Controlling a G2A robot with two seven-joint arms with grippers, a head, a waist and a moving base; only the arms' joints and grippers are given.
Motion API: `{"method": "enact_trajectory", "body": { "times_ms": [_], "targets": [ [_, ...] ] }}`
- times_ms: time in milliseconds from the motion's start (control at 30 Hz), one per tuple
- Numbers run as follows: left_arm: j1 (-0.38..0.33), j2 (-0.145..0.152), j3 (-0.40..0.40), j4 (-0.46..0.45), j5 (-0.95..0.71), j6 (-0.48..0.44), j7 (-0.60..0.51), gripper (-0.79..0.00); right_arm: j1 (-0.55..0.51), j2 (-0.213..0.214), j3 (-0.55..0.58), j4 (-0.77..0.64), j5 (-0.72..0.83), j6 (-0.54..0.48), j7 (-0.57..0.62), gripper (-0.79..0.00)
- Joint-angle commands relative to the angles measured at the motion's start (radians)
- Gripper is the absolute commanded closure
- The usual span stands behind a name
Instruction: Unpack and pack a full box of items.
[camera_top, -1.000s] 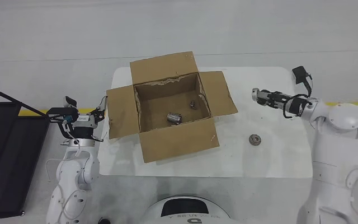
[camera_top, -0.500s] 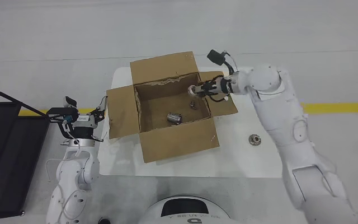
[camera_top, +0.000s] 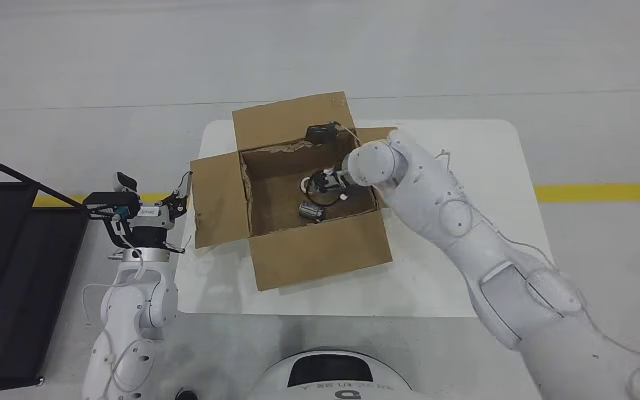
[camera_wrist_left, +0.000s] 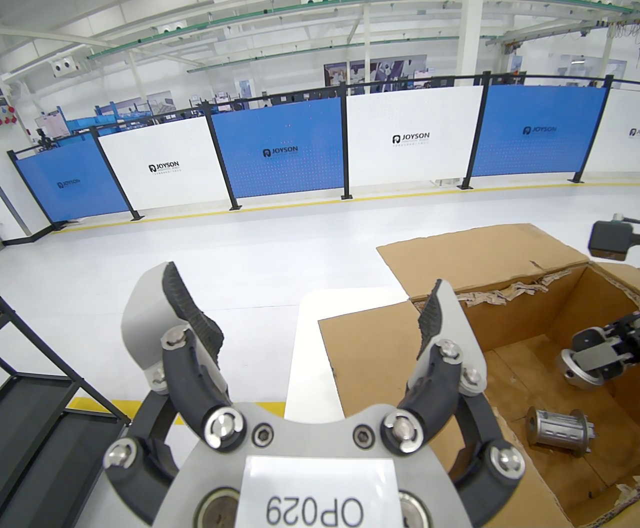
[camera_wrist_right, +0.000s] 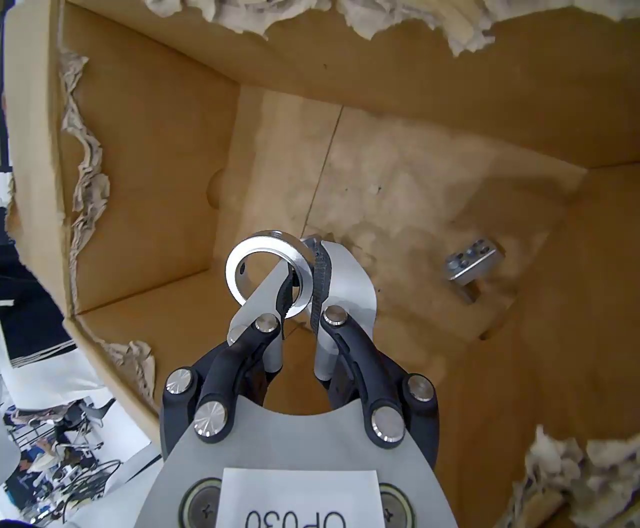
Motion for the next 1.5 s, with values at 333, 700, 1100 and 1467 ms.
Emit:
{"method": "enact_trajectory", "body": {
  "times_ms": [333, 700, 1100, 1467],
  "targets": [
    [0.0, 0.0, 0.0, 0.0, 0.0, 0.0, 0.0, -0.785, 0.059, -0.098, -0.083, 0.264, 0.02, 0.023, -0.108, -0.274],
    [0.0, 0.0, 0.0, 0.0, 0.0, 0.0, 0.0, -0.785, 0.1, -0.116, -0.035, 0.306, 0.088, -0.083, -0.107, -0.296],
    [0.0, 0.0, 0.0, 0.0, 0.0, 0.0, 0.0, -0.785, -0.164, 0.125, 0.497, -0.23, 0.128, -0.254, 0.027, -0.409],
    [0.0, 0.0, 0.0, 0.0, 0.0, 0.0, 0.0, -0.785, -0.82, 0.231, 1.167, -0.815, 0.322, -0.157, -0.035, -0.754]
  ]
}}
